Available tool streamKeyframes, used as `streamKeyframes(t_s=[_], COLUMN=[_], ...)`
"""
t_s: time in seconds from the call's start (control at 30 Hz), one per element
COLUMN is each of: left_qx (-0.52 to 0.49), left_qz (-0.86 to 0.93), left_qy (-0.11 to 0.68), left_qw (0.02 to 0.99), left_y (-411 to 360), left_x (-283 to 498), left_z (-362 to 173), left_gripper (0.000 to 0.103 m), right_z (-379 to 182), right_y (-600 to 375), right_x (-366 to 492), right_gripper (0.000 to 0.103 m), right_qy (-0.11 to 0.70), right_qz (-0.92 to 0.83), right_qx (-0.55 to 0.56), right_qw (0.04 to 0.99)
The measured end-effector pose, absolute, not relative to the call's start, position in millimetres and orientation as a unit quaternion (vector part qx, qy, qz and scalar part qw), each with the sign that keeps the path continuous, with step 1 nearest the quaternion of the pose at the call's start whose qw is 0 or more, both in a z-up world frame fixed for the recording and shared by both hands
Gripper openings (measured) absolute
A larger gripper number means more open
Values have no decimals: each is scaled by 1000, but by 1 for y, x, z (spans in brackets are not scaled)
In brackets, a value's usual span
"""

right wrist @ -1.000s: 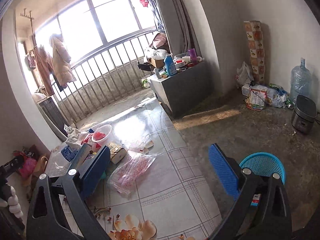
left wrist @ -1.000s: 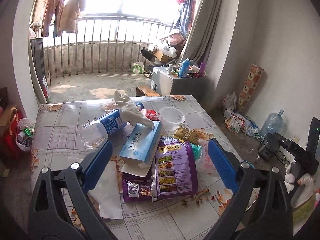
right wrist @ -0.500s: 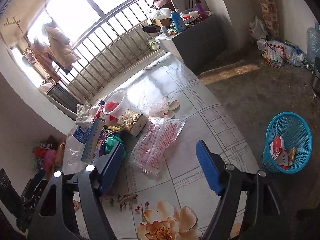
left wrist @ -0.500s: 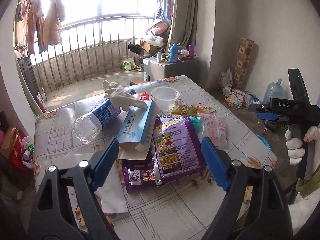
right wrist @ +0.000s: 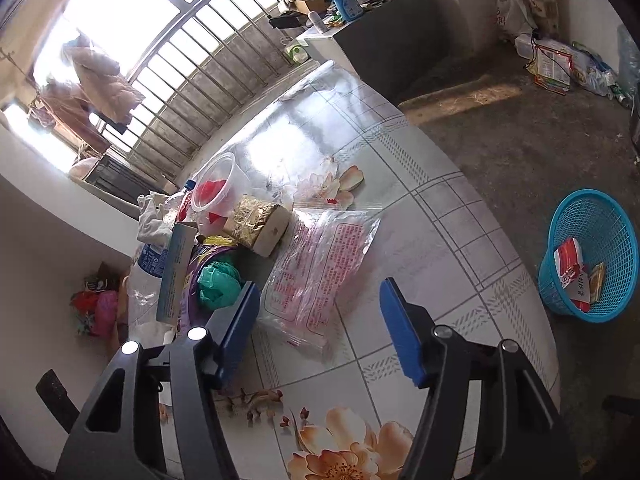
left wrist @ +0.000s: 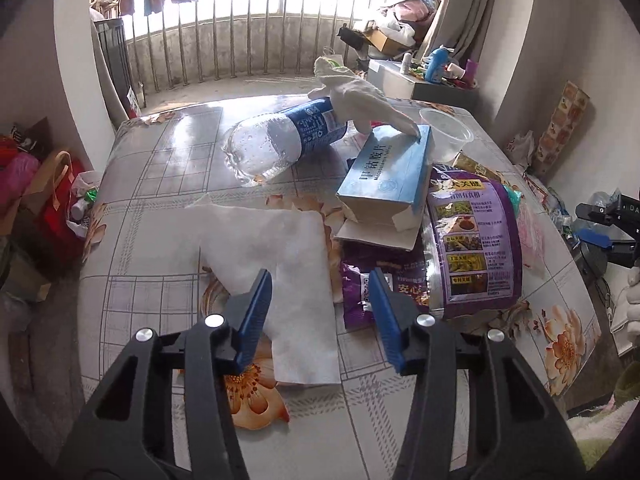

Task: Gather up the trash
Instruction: 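Grasp the white paper towel with left tool while right tool grasps clear printed plastic bag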

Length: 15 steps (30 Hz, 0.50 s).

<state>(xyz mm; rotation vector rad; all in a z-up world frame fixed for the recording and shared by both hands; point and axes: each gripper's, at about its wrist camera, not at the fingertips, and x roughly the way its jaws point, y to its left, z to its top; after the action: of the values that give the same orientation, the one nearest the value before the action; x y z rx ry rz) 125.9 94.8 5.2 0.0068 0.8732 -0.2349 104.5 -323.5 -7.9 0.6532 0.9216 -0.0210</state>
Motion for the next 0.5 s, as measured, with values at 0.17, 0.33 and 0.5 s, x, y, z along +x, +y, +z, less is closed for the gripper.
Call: streamKeyframes(t_s=[0.17,0.33,0.5], left_qx=[6,20,31], left_qz=[-96,-63,-48], left_qy=[447,470,465], left_qw=[890,880,884], left_y=[96,96,92], left_x=[144,160,162], left_z=[-22,-43,-44], left_gripper=[47,47,43], right_z=[-17,-27,-39], right_y=[-326,-328,-328], right_x=[110,117,130], right_gripper=[61,61,61], right_qy=[456,468,483], right_qz=[-27,-42,-39], right_qx=[304,298,295], right_qw=[836,831,823])
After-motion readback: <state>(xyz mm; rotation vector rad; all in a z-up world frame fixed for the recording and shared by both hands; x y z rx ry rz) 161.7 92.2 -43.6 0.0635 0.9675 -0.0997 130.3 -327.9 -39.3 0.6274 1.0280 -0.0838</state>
